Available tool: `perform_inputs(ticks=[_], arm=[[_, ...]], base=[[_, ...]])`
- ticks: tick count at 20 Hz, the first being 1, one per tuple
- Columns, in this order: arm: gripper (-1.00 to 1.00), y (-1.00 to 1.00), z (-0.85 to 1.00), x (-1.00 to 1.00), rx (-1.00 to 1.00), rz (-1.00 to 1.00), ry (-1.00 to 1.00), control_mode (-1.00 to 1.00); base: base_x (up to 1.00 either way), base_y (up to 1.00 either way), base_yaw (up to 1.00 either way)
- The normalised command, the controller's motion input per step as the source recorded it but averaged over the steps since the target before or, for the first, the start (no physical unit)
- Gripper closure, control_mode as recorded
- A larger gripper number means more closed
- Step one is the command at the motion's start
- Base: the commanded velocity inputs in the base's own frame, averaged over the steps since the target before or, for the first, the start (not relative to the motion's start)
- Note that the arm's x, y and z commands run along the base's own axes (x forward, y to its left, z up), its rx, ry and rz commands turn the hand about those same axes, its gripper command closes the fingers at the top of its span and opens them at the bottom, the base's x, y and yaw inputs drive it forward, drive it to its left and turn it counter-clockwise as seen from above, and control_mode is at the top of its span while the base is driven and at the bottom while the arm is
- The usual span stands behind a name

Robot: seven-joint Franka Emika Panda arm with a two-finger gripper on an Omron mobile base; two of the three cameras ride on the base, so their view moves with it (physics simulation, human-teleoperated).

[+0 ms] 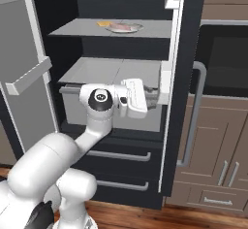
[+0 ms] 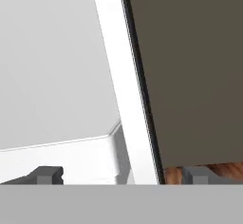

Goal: Retrieve the steak from the fridge and place it on the saucepan with marinade on the stove.

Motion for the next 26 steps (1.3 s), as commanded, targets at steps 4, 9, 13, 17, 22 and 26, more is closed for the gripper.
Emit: perform_inputs(ticks=[4,9,13,17,22,26], arm=[[-1.00,0.34,0.12,-0.08,0.01,0.16,0.09,-1.00],[-1.00,0.39,0.35,0.00,0.04,0.17,0.17,-1.00],[-1.00,0.46,0.37,0.00,0.04,0.18,0.20,-1.00],[-1.00,0.39,0.30,-0.04,0.09,0.20,0.19,-1.00],[-1.00,0.33,0.39,-0.12,0.10,0.21,0.16,-1.00],[-1.00,0.28,0.35,-0.22,0.10,0.22,0.11,-1.00]], base=[[0.00,0.00,0.00],[0.00,0.00,0.00],[0.00,0.00,0.00],[0.00,0.00,0.00],[0.00,0.00,0.00],[0.00,0.00,0.00]])
